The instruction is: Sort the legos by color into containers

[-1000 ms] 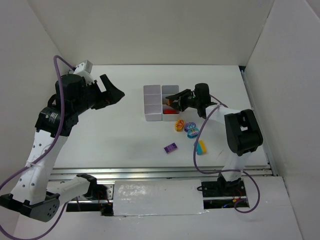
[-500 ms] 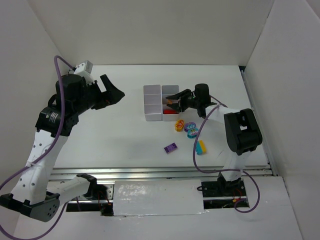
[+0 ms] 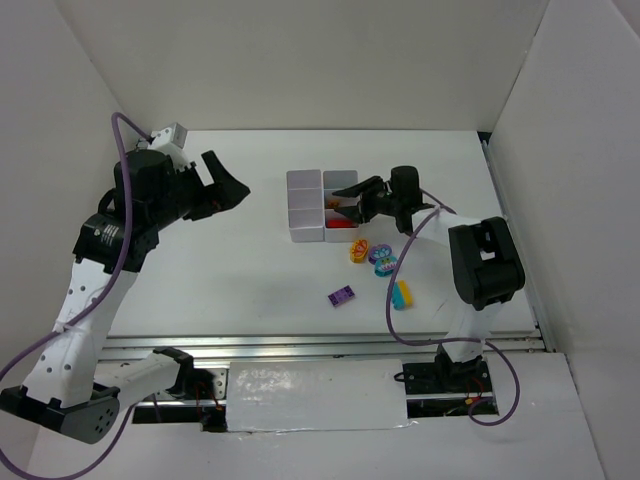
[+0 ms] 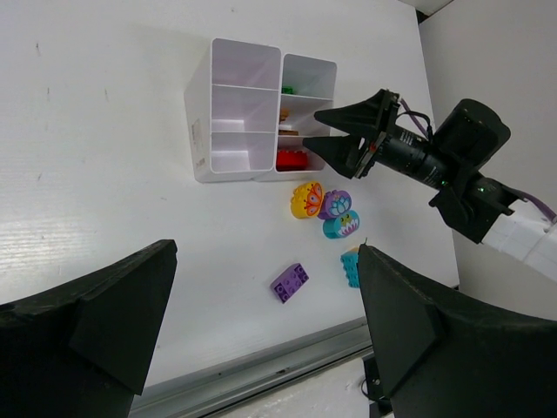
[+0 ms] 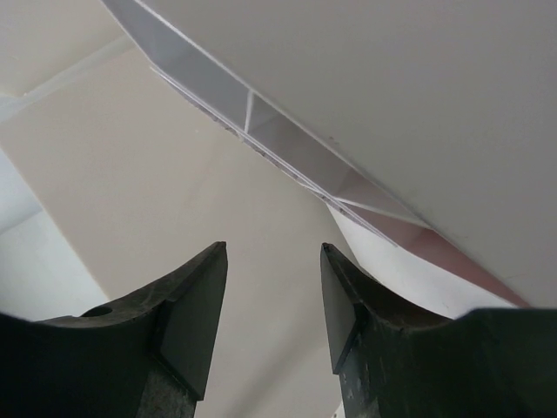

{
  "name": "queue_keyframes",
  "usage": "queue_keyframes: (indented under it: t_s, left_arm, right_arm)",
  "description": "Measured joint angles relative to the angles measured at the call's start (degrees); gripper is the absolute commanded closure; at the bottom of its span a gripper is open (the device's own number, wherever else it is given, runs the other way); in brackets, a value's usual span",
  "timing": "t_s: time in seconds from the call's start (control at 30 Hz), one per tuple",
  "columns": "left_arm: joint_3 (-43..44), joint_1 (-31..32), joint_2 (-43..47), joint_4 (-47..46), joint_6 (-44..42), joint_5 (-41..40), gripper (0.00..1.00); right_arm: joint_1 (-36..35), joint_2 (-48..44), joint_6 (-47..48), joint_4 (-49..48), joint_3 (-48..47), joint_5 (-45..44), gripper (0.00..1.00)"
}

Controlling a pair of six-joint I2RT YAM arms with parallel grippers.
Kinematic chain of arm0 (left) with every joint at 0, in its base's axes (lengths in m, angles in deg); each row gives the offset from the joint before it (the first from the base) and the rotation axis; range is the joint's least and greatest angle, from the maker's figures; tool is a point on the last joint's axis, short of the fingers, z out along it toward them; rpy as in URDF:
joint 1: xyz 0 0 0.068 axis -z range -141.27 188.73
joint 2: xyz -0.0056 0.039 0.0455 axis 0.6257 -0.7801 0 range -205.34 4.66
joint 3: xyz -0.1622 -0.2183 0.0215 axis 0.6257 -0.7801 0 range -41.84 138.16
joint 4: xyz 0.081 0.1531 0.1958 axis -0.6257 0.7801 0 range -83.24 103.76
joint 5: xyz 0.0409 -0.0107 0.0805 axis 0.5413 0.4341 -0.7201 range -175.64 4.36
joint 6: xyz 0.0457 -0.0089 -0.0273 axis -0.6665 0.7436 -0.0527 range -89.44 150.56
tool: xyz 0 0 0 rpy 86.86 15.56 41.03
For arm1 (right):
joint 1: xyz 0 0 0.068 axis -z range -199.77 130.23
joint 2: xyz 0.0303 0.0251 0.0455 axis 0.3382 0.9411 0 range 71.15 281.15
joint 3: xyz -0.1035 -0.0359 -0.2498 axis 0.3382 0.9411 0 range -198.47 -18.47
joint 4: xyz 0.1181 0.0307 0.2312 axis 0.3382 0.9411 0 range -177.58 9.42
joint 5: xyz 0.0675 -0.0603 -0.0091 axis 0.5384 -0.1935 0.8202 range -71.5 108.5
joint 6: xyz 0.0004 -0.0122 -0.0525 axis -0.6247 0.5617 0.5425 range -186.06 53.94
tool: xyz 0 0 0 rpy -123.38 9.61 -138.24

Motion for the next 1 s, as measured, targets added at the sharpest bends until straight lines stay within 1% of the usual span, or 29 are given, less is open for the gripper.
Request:
queue_keyframes:
  t_s: [0.03, 0.07, 0.1, 0.13, 0.23, 0.27, 0.37, 0.43, 0.53, 0.6, 0.67, 0.77, 0.93, 1.0]
  left_arm:
    - [0.0, 0.0, 0.0, 0.0, 0.0, 0.0, 0.02]
    - [0.0, 0.0, 0.0, -0.1, 0.0, 0.0, 0.02]
    - [0.0, 0.0, 0.0, -0.1, -0.1, 0.0, 0.02]
    - [0.0, 0.0, 0.0, -0.1, -0.1, 0.0, 0.03]
    - [-0.5, 0.0, -0.4, -0.1, -0.4, 0.0, 0.02]
    - [-0.9, 0.0, -0.6, -0.2, -0.7, 0.0, 0.02]
    - [-2.6, 0.4, -1.5, -0.2, -1.5, -0.2, 0.02]
    - [-3.4, 1.7, -2.8, 0.3, -1.7, -1.3, 0.02]
    - [-3.5, 4.6, -5.3, 1.4, -1.7, -2.7, 0.01]
    - [-3.6, 5.8, -6.7, 2.1, -1.4, -3.3, 0.01]
    - [-4.2, 6.7, -7.3, 2.6, -1.0, -4.5, 0.0]
    - [-4.3, 6.8, -7.4, 4.1, 0.4, -6.8, 0.0]
    - [-2.2, 6.8, -10.3, 6.3, 1.9, -8.7, 0.01]
    - [-1.9, 6.8, -11.3, 6.4, 2.0, -8.8, 0.0]
  right_arm:
    - [0.0, 0.0, 0.3, 0.3, -0.3, 0.0, 0.44]
    - [0.0, -0.1, 1.1, 1.1, -0.9, 0.1, 0.37]
    - [0.1, -0.3, 2.0, 2.3, -1.6, 0.0, 0.35]
    - [0.1, -0.9, 3.7, 4.8, -2.7, -0.4, 0.33]
    - [0.1, -4.6, 10.6, 13.8, -6.9, -2.8, 0.21]
    - [0.1, -7.0, 13.6, 17.2, -8.4, -4.3, 0.01]
    - [0.3, -14.5, 21.9, 25.8, -12.3, -8.7, 0.0]
    - [0.5, -19.5, 28.1, 32.6, -15.5, -12.4, 0.0]
    - [0.7, -24.1, 36.9, 40.6, -18.3, -17.6, 0.0]
    - [0.5, -26.3, 42.6, 46.2, -18.4, -20.6, 0.0]
    - [-0.5, -27.6, 47.7, 51.1, -17.1, -24.7, 0.0]
    - [-5.2, -29.4, 52.7, 57.5, -12.9, -32.2, 0.0]
    - [-10.4, -32.7, 55.0, 64.2, -5.4, -37.9, 0.0]
    - [-14.4, -34.1, 55.7, 65.3, -3.5, -39.7, 0.0]
